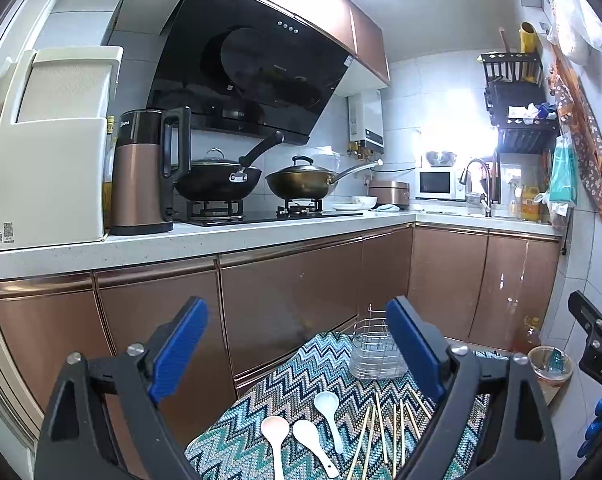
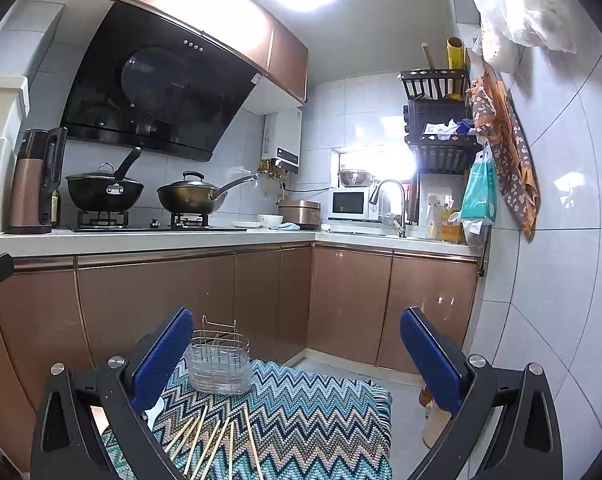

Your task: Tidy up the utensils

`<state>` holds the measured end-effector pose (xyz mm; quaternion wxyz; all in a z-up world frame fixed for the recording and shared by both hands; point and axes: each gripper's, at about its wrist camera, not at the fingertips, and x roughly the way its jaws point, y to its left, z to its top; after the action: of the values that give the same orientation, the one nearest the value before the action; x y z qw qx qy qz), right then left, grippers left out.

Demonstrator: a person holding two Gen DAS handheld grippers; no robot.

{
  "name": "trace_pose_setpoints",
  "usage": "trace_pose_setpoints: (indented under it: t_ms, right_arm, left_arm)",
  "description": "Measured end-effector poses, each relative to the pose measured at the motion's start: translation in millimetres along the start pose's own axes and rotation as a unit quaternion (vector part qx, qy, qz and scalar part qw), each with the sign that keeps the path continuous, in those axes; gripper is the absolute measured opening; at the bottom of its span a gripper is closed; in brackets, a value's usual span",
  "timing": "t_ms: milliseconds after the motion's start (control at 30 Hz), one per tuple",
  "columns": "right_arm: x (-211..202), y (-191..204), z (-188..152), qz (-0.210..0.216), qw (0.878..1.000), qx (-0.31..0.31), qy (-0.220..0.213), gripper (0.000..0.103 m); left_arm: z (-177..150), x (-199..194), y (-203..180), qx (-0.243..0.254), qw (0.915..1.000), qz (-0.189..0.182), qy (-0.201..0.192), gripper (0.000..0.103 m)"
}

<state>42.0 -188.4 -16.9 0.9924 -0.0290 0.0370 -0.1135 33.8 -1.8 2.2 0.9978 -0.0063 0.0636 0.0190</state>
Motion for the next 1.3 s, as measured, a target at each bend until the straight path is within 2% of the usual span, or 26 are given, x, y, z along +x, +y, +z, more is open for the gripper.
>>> trace_pose_setpoints:
  t_ms: [500, 700, 867, 1133, 1200, 1233, 1300]
  right_arm:
    - [22, -3, -7, 0.025, 0.999, -0.002, 0.022, 0.103]
    - [39, -3, -14, 0.036, 0.998, -0.006, 0.042, 0.103]
    - [65, -7, -25, 0.047, 0.996, -0.005, 0.082, 0.103]
    - [115, -9, -51, 0.065, 0.987, -0.005, 0.148, 0.102]
    - [130, -8, -60, 0.083, 0.981, 0.000, 0.175, 0.095]
    - [136, -7, -65, 0.090, 0.978, 0.001, 0.187, 0.093]
    - [153, -4, -76, 0.114, 0.969, 0.004, 0.220, 0.081]
  left_arm:
    - [-4, 26, -2, -0.003, 0.9997, -0.004, 0.023, 0.092]
    - [-12, 46, -1, -0.009, 0.9984, -0.016, 0.053, 0.092]
    - [-23, 74, 6, -0.015, 0.9952, -0.023, 0.094, 0.092]
    - [-54, 132, 25, -0.049, 0.9826, -0.037, 0.175, 0.091]
    - [-63, 145, 25, -0.059, 0.9763, -0.057, 0.200, 0.091]
    - [-70, 155, 24, -0.066, 0.9699, -0.077, 0.221, 0.091]
    - [-80, 170, 19, -0.069, 0.9601, -0.105, 0.250, 0.090]
